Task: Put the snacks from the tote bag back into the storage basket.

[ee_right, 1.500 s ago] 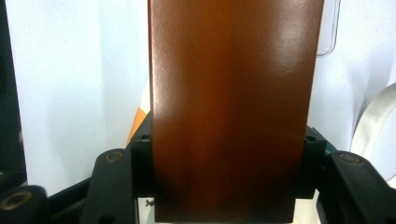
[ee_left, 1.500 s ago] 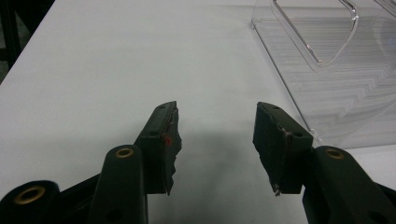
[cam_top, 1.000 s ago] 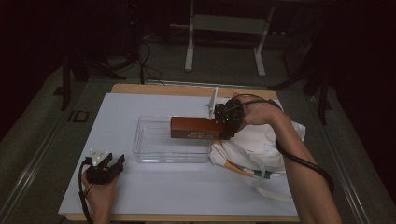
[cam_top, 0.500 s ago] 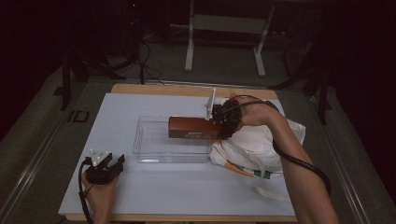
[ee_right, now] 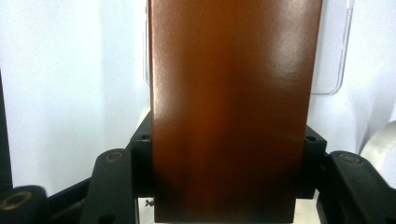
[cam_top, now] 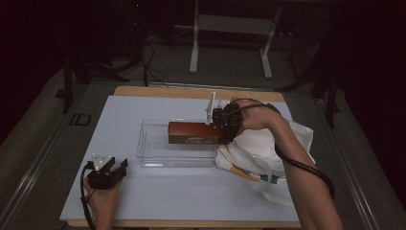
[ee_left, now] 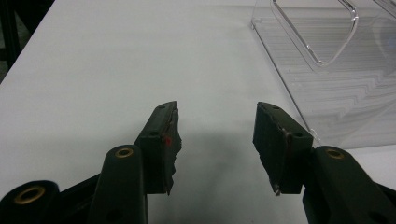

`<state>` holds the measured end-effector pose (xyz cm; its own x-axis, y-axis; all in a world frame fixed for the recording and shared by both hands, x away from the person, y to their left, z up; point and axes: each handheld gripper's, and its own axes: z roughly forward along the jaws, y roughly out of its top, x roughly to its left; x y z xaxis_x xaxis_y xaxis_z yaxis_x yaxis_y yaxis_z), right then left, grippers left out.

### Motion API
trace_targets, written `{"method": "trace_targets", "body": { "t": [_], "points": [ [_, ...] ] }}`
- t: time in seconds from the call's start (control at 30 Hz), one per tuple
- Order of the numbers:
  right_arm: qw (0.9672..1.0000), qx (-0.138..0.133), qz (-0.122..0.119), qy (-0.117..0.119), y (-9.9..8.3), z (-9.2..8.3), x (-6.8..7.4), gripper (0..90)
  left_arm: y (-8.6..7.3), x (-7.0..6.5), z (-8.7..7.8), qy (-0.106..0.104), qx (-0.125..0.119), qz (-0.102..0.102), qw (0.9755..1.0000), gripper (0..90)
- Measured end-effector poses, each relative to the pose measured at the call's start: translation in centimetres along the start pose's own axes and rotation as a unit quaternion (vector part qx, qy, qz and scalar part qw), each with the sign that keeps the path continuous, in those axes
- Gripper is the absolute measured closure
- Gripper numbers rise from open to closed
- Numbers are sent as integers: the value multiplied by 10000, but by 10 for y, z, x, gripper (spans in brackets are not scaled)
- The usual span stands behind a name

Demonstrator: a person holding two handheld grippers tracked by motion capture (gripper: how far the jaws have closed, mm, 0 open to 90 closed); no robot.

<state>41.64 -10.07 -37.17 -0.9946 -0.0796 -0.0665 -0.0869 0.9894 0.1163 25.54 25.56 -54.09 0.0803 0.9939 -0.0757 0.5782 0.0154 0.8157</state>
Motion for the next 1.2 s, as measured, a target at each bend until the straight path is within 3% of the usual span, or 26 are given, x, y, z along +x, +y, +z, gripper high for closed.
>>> {"method": "trace_targets", "body": {
  "t": [1.2],
  "points": [
    [9998,-198,57,-74,26,33,1,433,0,0,0,-5,-24,-25,10000,509]
  ]
}}
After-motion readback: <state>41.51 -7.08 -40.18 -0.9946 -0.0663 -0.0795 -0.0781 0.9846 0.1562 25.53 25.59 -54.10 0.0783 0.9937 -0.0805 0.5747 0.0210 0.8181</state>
